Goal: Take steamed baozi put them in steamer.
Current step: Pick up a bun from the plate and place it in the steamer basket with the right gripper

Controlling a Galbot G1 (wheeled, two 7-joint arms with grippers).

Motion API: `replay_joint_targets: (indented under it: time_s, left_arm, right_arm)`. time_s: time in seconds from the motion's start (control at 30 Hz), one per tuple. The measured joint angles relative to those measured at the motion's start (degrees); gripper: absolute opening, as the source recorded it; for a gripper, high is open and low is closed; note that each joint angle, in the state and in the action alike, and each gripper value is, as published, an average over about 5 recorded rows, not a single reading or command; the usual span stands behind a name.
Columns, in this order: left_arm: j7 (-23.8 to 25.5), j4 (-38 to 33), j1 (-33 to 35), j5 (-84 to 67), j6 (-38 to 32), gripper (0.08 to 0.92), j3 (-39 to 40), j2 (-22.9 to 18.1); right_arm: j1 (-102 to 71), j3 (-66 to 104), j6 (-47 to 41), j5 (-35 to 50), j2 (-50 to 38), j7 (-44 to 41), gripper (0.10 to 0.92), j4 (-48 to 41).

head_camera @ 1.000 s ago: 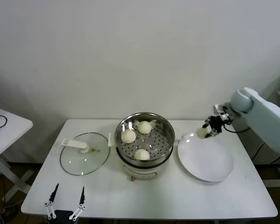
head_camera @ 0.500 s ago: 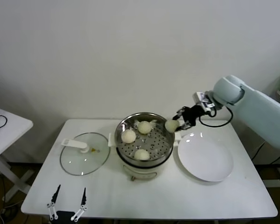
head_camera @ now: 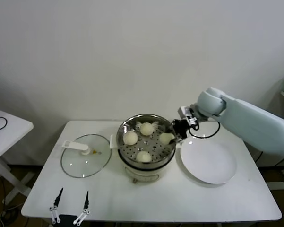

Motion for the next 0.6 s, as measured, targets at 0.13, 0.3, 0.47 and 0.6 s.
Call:
replay_joint_targets:
  time_s: [0.13, 0.3, 0.47, 0.6]
  left_arm:
    - [0.0, 0.4, -0.3, -0.1, 0.0, 0.823, -0.1, 0.0]
    - [0.0, 0.9, -0.6, -0.2, 0.0, 0.823, -0.1, 0.0]
    - [0.0, 1.2, -0.9, -0.1, 0.1, 0.823, -0.1, 0.0]
    - [0.0, 1.4, -1.0, -0.2, 0.2, 0.823, -0.1, 0.0]
  right_arm:
    - [-0.2, -1.0, -0.4, -0.8, 1.0, 0.7, 0.484, -1.0]
    - [-0.2, -2.0, -0.5, -1.2, 1.5, 1.0, 0.490, -1.9]
    - [-0.7, -2.1, -0.5, -1.5, 2.1, 1.7, 0.579, -2.8]
    - [-1.2, -1.6, -0.6, -1.7, 2.8, 2.2, 0.700, -3.6]
